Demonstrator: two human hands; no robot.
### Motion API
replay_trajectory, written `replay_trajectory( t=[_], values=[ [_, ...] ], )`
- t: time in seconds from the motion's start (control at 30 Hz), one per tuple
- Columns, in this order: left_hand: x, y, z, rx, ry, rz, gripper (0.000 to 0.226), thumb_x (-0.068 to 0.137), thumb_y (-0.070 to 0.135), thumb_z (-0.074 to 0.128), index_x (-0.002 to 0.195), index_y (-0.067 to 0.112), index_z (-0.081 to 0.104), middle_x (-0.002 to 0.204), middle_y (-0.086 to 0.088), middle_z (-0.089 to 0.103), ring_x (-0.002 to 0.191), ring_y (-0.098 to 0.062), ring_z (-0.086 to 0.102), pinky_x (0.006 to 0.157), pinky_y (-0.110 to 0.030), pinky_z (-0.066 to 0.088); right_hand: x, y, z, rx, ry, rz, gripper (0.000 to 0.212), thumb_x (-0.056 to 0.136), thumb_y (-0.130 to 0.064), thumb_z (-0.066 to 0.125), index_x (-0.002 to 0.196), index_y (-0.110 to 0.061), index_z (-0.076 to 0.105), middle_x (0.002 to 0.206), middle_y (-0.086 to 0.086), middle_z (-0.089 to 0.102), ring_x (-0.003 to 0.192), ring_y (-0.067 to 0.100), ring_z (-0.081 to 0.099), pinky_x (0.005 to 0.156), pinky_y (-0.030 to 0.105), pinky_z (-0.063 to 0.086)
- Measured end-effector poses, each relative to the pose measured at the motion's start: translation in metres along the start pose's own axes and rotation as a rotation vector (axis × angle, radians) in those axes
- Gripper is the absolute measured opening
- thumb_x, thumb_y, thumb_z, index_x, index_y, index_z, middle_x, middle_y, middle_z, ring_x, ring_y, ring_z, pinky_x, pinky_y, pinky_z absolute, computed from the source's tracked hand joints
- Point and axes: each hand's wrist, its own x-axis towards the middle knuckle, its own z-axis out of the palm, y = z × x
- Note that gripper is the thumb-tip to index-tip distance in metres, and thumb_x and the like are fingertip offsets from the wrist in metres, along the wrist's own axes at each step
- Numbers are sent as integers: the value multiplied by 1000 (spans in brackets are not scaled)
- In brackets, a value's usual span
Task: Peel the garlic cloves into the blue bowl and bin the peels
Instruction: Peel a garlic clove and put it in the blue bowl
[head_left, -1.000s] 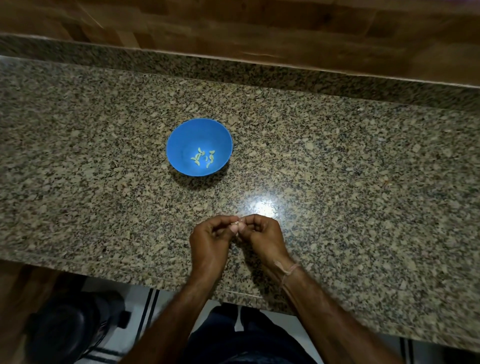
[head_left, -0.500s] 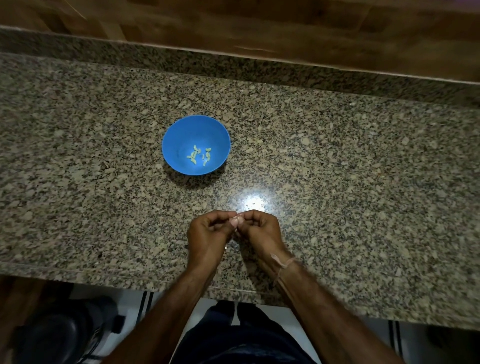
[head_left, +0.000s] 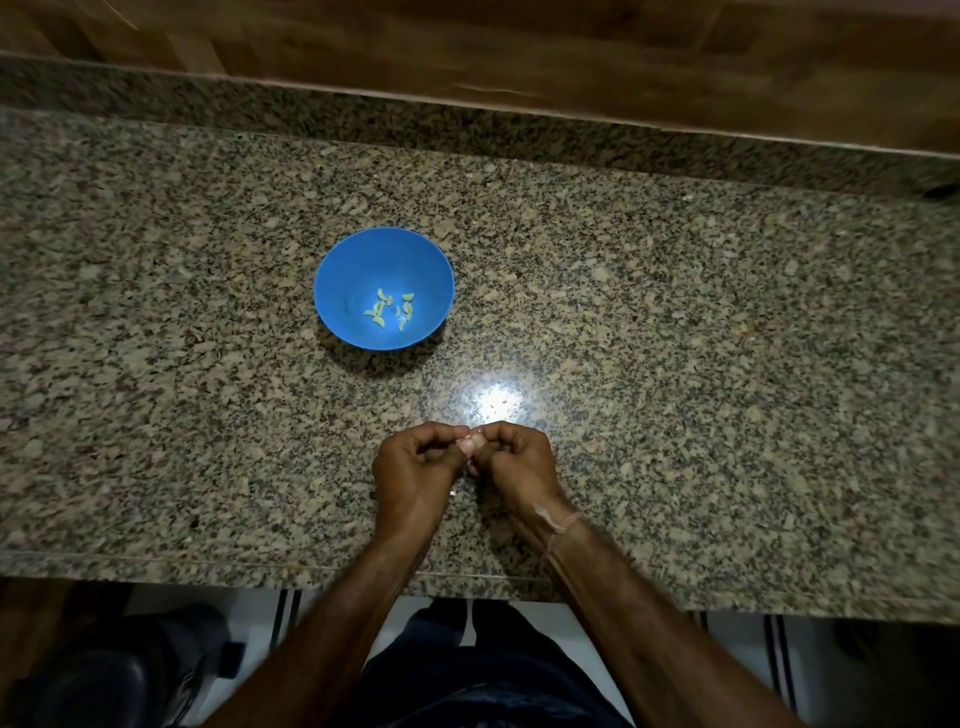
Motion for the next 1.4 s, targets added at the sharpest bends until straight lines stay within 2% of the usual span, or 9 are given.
replay_trajectory(
  t=[0.37, 0.47, 0.57, 0.67, 0.8, 0.97, 1.07, 1.2, 1.4],
  values=[
    [-1, -3, 0, 5, -26, 29, 10, 88, 10, 80, 97, 14, 80, 79, -1, 79, 72, -21, 77, 72, -39, 65, -4, 3, 0, 27, 46, -16, 13, 96, -3, 70, 84, 0, 74, 70, 16, 70, 71, 28, 65, 78, 51, 60],
    [2, -3, 1, 4, -19, 37, 10, 89, 16, 80, 99, 16, 80, 82, 1, 80, 74, -19, 78, 73, -42, 65, -6, -1, -3, -76, 23, -95, 13, 98, -11, 71, 92, 0, 73, 83, 23, 74, 73, 24, 70, 72, 41, 63],
    [2, -6, 2, -10, -46, 6, 13, 90, 18, 79, 102, 18, 80, 87, 1, 80, 78, -18, 78, 78, -45, 65, -6, -4, -6, -248, 63, -182, 13, 101, -11, 67, 94, -1, 71, 84, 13, 74, 70, 17, 71, 61, 26, 59],
    [5, -11, 3, -1, -49, 1, 13, 90, 17, 79, 103, 20, 81, 90, 4, 80, 85, -14, 78, 82, -44, 64, -3, -1, -5, -345, 108, -206, 11, 101, -14, 65, 94, -6, 69, 86, 12, 75, 76, 24, 73, 69, 40, 63],
    [13, -7, 0, 164, 32, 85, 13, 91, 23, 78, 103, 21, 80, 88, 7, 78, 82, -8, 74, 78, -36, 63, -2, 3, -18, -333, 134, -212, 10, 100, -12, 65, 91, -8, 69, 83, 11, 75, 71, 21, 70, 72, 44, 62],
    [32, 4, 7, 399, 59, 310, 24, 90, 20, 79, 113, 13, 75, 101, 3, 68, 85, -9, 66, 76, -27, 57, -12, 5, -41, -475, 140, -305, 9, 93, -11, 74, 86, -15, 77, 78, -3, 77, 74, 6, 73, 70, 20, 58],
    [30, 4, 8, 448, 28, 343, 39, 91, 17, 79, 127, 10, 67, 111, -2, 61, 86, -12, 62, 71, -8, 46, -19, 9, -51, -579, 169, -349, 9, 91, -15, 76, 84, -20, 76, 75, -7, 75, 72, 4, 71, 70, 25, 58],
    [5, -20, -1, 512, 43, 378, 37, 93, 26, 76, 126, 21, 60, 111, 4, 56, 83, -11, 59, 67, -25, 44, -32, 16, -62, -727, 182, -440, 13, 94, -21, 73, 81, -20, 73, 73, -8, 71, 70, 5, 67, 67, 32, 56],
    [-15, -51, -7, 584, -33, 337, 33, 90, 25, 78, 114, 36, 58, 103, 14, 54, 79, -7, 60, 65, -37, 56, -38, 14, -57, -720, 160, -451, 8, 91, -13, 77, 84, -16, 76, 77, -10, 74, 73, 0, 69, 70, 21, 56]
  ],
)
